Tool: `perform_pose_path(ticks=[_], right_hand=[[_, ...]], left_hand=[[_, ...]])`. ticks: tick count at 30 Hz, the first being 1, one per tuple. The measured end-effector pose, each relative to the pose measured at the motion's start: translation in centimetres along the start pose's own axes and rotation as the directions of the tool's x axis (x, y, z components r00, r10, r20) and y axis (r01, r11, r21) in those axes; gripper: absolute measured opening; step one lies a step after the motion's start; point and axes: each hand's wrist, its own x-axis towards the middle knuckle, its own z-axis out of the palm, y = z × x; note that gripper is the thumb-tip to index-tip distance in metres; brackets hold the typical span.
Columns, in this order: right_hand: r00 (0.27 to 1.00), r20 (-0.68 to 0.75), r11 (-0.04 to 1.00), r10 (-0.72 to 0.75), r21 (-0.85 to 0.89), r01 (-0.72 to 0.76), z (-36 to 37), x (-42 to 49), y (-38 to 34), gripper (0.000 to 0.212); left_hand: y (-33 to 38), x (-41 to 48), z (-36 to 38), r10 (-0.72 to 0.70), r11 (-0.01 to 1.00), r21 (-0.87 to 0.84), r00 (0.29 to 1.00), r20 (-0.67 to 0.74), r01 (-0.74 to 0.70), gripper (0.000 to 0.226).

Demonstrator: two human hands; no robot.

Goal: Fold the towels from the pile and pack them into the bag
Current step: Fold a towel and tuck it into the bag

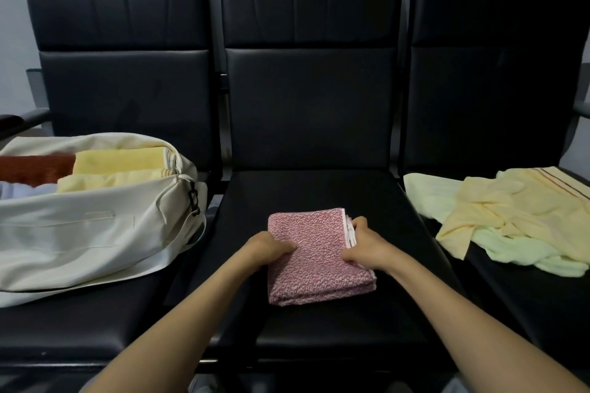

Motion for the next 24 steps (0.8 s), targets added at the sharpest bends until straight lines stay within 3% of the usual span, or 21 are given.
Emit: perform_pose_path(ticks=[2, 4, 9, 11, 13, 15, 17, 18, 19, 20, 22, 24], right_hand=[[1.0, -0.026, 0.999, -0.014, -0.037, 0.013, 0.5, 0.0, -0.1, 0.058], [0.997, -0.064, 0.998, -0.04, -0.058, 0.036, 1.0, 0.0, 0.0, 0.055], [0.972, -0.211, 0.982, -0.1, -0.181, 0.062, 1.2, 0.1, 0.2, 0.048], [0.963, -0.253, 0.983, -0.09, -0.18, 0.044, 1.1, 0.2, 0.0, 0.048], [0.963, -0.268, 1.0, -0.009, 0.001, 0.01, 0.9, 0.7, -0.2, 0.049], [0.981, -0.168, 0.932, 0.095, 0.36, -0.029, 0.7, 0.8, -0.7, 0.061], [0.998, 0.031, 0.652, 0.057, 0.756, -0.061, 0.5, 1.2, -0.9, 0.067], [0.994, 0.105, 0.499, -0.007, 0.862, -0.088, 0.3, 1.3, -1.0, 0.067], [0.985, 0.151, 0.385, -0.079, 0.916, -0.11, 0.1, 1.1, -1.1, 0.066], [0.981, 0.153, 0.344, -0.118, 0.933, -0.105, -0.1, 0.9, -1.1, 0.063], [0.975, 0.094, 0.335, -0.2, 0.942, -0.022, -0.4, 1.4, -0.6, 0.076], [0.966, -0.005, 0.403, -0.257, 0.908, 0.112, -0.8, 1.0, -0.6, 0.092]], left_hand=[[0.1, -0.1, 0.1, -0.007, 0.949, -0.313, 0.994, 0.108, 0.04, 0.06], [0.4, -0.6, 0.2, 0.004, 0.854, -0.512, 0.982, 0.188, 0.095, 0.064], [2.5, -2.4, 1.0, 0.128, 0.709, -0.694, 0.946, 0.297, 0.122, 0.036], [3.3, -3.2, 1.1, 0.189, 0.696, -0.711, 0.929, 0.318, 0.102, 0.041], [4.1, -3.9, 0.6, 0.245, 0.699, -0.713, 0.917, 0.314, 0.057, 0.042], [4.6, -4.5, -0.3, 0.296, 0.696, -0.718, 0.907, 0.299, 0.01, 0.035], [4.8, -4.9, -1.5, 0.341, 0.677, -0.736, 0.897, 0.282, -0.026, 0.034], [4.7, -4.9, -2.2, 0.351, 0.67, -0.742, 0.896, 0.272, -0.037, 0.034], [4.6, -4.7, -2.8, 0.348, 0.67, -0.741, 0.9, 0.262, -0.044, 0.034], [4.4, -4.6, -3.4, 0.327, 0.681, -0.731, 0.913, 0.245, -0.048, 0.033], [3.7, -4.3, -4.3, 0.272, 0.719, -0.692, 0.943, 0.194, -0.065, 0.031], [3.0, -3.7, -4.7, 0.235, 0.761, -0.64, 0.964, 0.122, -0.105, 0.042]])
